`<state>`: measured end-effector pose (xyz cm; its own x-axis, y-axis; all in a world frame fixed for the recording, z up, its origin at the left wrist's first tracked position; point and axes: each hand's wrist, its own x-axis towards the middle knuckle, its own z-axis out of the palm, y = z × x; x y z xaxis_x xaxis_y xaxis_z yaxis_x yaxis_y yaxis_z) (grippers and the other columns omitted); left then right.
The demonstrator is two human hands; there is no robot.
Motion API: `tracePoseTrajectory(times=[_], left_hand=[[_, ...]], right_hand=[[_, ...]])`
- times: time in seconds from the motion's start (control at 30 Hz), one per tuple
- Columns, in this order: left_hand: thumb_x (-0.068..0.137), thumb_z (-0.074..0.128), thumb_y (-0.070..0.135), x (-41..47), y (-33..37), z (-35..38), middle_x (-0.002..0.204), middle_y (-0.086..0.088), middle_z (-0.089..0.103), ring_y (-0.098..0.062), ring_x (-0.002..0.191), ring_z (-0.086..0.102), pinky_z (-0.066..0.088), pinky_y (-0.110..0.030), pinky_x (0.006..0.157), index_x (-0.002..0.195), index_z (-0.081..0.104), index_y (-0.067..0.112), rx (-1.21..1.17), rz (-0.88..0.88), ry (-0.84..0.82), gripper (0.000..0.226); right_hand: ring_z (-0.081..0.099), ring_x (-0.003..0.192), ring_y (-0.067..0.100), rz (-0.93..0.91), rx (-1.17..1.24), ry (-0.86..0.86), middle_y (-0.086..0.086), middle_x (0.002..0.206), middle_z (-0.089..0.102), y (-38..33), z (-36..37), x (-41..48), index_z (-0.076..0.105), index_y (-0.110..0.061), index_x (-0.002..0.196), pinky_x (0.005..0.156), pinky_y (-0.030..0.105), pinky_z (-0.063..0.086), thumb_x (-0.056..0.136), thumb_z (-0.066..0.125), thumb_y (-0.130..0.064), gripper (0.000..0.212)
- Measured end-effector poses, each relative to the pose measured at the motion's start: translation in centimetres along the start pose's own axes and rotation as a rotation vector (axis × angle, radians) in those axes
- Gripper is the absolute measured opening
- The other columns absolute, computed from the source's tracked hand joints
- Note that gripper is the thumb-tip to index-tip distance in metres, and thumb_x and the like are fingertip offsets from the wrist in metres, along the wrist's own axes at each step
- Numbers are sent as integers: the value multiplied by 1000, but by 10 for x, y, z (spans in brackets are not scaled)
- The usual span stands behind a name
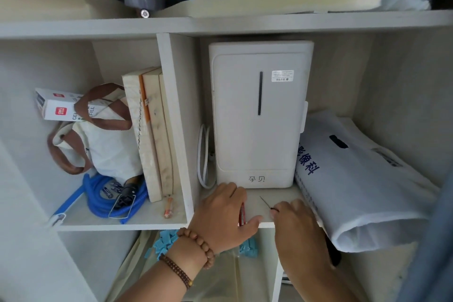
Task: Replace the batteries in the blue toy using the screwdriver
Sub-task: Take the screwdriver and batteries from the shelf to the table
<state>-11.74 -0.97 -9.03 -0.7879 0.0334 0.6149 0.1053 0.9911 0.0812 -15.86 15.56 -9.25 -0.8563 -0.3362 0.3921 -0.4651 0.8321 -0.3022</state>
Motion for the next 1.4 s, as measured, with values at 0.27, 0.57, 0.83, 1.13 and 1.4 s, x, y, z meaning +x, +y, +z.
tracePoseTrajectory(times=[0.27,0.57,0.83,1.13,1.4], left_hand=[[80,63,55,-24,5,-44,79,0,56,-16,69,54,52,-29,51,82,62,14,51,-15,63,41],[79,68,47,-124,-21,-136,79,-1,54,-18,73,53,52,-34,53,80,59,12,224,-235,72,36],[78,68,47,-262,-54,-250,77,0,52,-20,75,56,53,-38,55,77,57,12,419,-478,148,37],[78,65,51,-472,-79,-416,77,1,50,-20,75,54,53,-35,55,76,52,16,667,-747,105,37],[79,63,52,-615,-103,-525,77,3,52,-18,76,55,54,-34,55,78,55,15,792,-921,121,38]], right_hand=[[59,76,12,10,406,-127,-8,81,61,-29,-27,-21,47,-27,92,53,19,38,101,47,-36,13],[66,53,27,-256,462,-96,-2,48,64,-111,-21,-70,64,-28,86,47,36,52,84,66,-41,14],[70,66,23,-586,552,-211,-4,61,72,-246,-24,-145,66,-30,93,55,34,53,89,58,-46,18],[70,68,30,-894,668,-330,2,68,74,-443,-17,-317,63,-29,95,56,35,51,88,54,-48,22],[69,64,19,-1040,695,-414,-4,64,71,-579,-16,-426,65,-30,97,56,31,53,90,52,-48,23]])
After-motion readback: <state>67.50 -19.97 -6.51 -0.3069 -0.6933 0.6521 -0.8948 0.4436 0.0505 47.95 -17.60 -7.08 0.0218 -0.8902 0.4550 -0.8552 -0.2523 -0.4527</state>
